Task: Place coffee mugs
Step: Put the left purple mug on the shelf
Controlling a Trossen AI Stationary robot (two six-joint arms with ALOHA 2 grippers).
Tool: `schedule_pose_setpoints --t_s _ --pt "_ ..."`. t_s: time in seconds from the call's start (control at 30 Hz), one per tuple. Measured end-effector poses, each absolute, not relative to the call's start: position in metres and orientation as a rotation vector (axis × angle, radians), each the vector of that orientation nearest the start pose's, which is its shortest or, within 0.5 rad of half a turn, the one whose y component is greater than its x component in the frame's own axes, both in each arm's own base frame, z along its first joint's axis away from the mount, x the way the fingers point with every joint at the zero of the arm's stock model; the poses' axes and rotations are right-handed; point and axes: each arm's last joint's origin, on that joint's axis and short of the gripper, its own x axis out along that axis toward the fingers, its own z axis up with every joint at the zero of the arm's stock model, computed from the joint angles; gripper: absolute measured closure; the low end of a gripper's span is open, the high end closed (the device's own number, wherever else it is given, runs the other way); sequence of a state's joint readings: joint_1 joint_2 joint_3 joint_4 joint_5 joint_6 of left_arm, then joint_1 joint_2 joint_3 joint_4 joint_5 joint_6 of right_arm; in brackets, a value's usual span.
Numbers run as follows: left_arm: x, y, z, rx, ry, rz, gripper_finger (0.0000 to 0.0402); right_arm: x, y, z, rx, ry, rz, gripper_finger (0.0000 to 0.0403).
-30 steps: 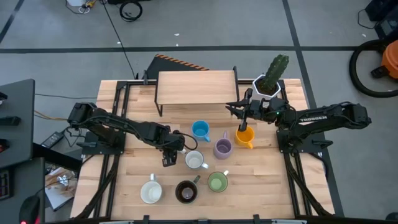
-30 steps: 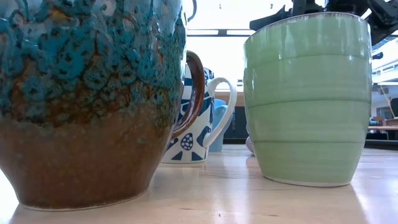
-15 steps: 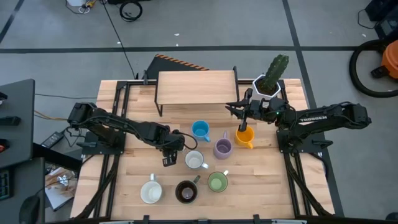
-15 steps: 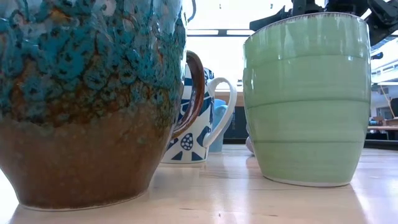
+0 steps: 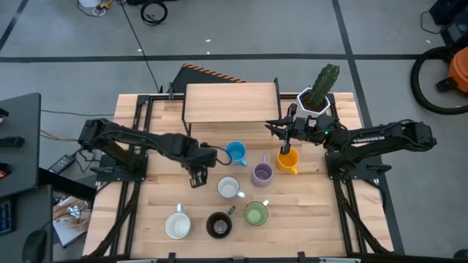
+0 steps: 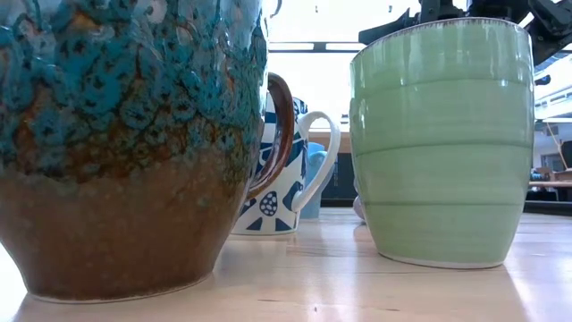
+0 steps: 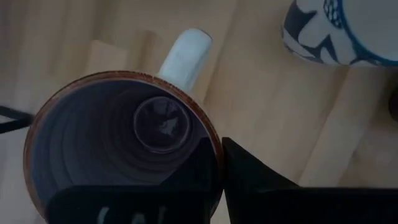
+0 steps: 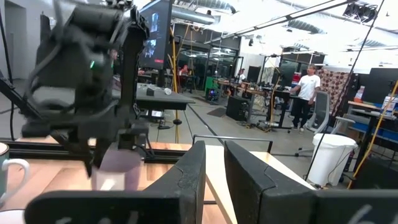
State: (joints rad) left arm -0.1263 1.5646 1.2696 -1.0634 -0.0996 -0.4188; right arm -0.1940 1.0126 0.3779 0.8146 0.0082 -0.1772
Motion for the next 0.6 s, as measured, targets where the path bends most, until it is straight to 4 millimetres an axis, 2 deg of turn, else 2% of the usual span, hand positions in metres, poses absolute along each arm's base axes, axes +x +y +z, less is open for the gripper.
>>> schedule_pose_setpoints --t_s 0.3,0.6 --pt "0.292 0.002 0.323 -0.176 1.269 0.286 0.0381 0.204 -0.04 0.248 -0.194 -0.161 -0.217 0.0337" --pt "0.286 0.051 0.36 -0.176 1.207 0.297 0.0381 0.204 -0.04 0.248 -0.194 -0.161 -0.217 0.0337"
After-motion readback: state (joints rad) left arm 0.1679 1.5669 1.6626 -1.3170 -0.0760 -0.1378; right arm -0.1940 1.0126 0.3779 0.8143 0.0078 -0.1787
